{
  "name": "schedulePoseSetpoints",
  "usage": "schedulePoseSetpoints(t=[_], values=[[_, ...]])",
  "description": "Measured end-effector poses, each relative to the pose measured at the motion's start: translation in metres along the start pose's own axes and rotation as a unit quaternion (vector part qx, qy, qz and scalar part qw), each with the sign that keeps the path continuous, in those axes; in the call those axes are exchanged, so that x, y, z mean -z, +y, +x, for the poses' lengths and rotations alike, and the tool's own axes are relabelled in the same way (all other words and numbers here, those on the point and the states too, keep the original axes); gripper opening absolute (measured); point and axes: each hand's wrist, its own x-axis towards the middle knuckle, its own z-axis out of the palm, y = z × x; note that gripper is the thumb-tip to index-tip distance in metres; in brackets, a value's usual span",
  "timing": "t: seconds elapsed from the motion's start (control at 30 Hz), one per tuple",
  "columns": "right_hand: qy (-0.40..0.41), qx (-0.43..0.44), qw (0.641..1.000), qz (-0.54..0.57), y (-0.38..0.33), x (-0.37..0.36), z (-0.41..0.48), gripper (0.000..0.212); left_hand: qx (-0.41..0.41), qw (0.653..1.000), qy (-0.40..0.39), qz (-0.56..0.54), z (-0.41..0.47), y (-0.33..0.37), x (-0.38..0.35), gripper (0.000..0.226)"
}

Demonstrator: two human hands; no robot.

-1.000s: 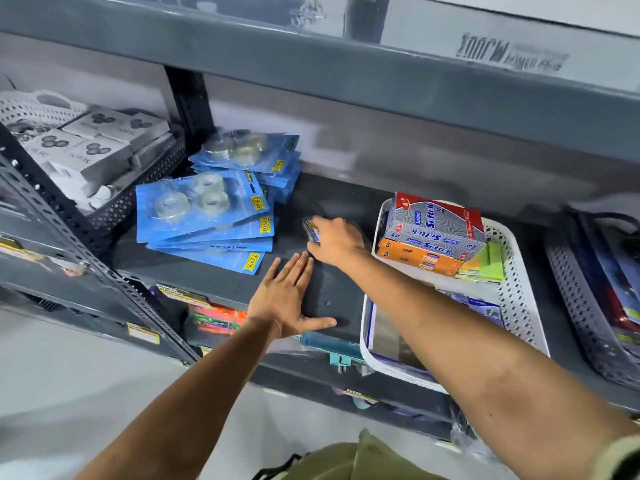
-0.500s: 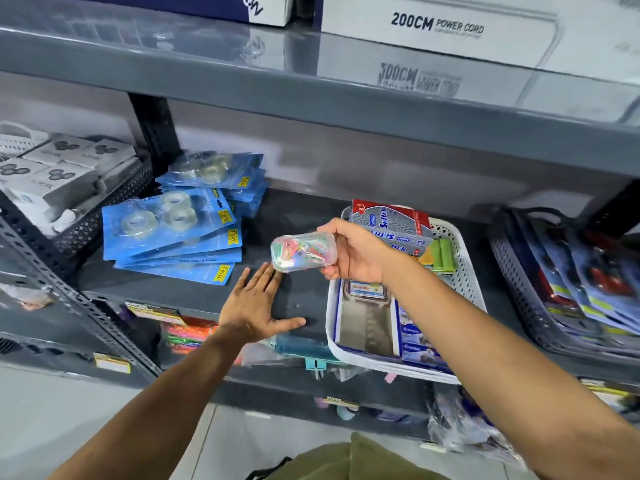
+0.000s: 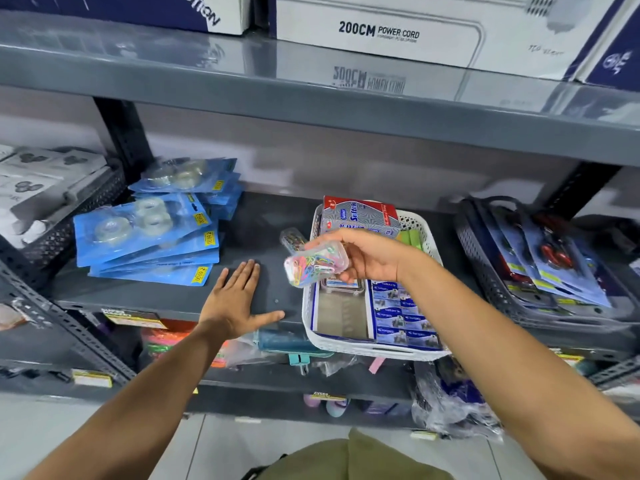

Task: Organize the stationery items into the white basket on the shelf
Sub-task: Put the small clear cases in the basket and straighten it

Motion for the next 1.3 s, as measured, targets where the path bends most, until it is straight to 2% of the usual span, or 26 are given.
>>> schedulePoseSetpoints(t=[0.07,0.23,0.4,0.57,0.63,0.77,0.8,0.83,0.9,0.93,1.03,1.13,1.2,1.3], values=[[0.016,-0.018,0.998,-0.056,-0.001,0.007,-0.006,0.035,0.001,1.000,0.000,0.001,0.000,0.000,0.001,0.125],[0.094,-0.082,0.977,-0.171,-0.004,0.017,-0.015,0.034,0.001,1.000,0.001,0.003,0.000,0.001,0.000,0.125],[0.161,-0.141,0.905,-0.369,0.022,0.002,0.006,0.044,0.001,1.000,-0.003,0.007,0.000,0.000,0.000,0.125],[0.221,-0.120,0.842,-0.477,0.054,-0.021,0.031,0.055,0.003,1.000,-0.004,0.003,0.002,-0.001,-0.001,0.124],[0.214,-0.113,0.831,-0.501,0.054,-0.019,0.032,0.057,0.001,1.000,-0.005,0.003,0.001,-0.001,-0.002,0.123],[0.113,-0.121,0.861,-0.480,0.047,-0.005,0.023,0.041,0.000,1.000,0.002,-0.002,0.002,-0.001,-0.003,0.124],[0.082,-0.119,0.849,-0.508,0.048,-0.002,0.020,0.041,0.000,1.000,0.004,-0.001,0.002,-0.001,-0.004,0.125],[0.059,-0.110,0.821,-0.557,0.049,0.000,0.017,0.045,0.000,1.000,0.005,-0.001,0.001,-0.001,-0.004,0.125],[0.042,-0.070,0.741,-0.667,0.054,0.000,0.016,0.052,-0.002,1.000,0.010,-0.002,0.001,-0.002,-0.005,0.124],[0.045,-0.054,0.715,-0.696,0.058,0.000,0.016,0.053,-0.002,1.000,0.011,-0.003,0.001,-0.002,-0.005,0.124],[0.072,-0.016,0.675,-0.734,0.060,-0.001,0.016,0.047,-0.004,1.000,0.010,0.000,0.002,-0.002,-0.005,0.123],[0.111,0.028,0.610,-0.784,0.062,0.004,0.017,0.044,-0.004,1.000,0.005,0.002,0.002,-0.003,-0.005,0.123],[0.129,0.052,0.598,-0.789,0.066,0.006,0.018,0.045,-0.003,1.000,0.003,0.000,0.002,-0.003,-0.005,0.123],[0.147,0.072,0.612,-0.774,0.069,0.009,0.021,0.046,-0.004,1.000,0.003,0.000,0.002,-0.003,-0.005,0.123]])
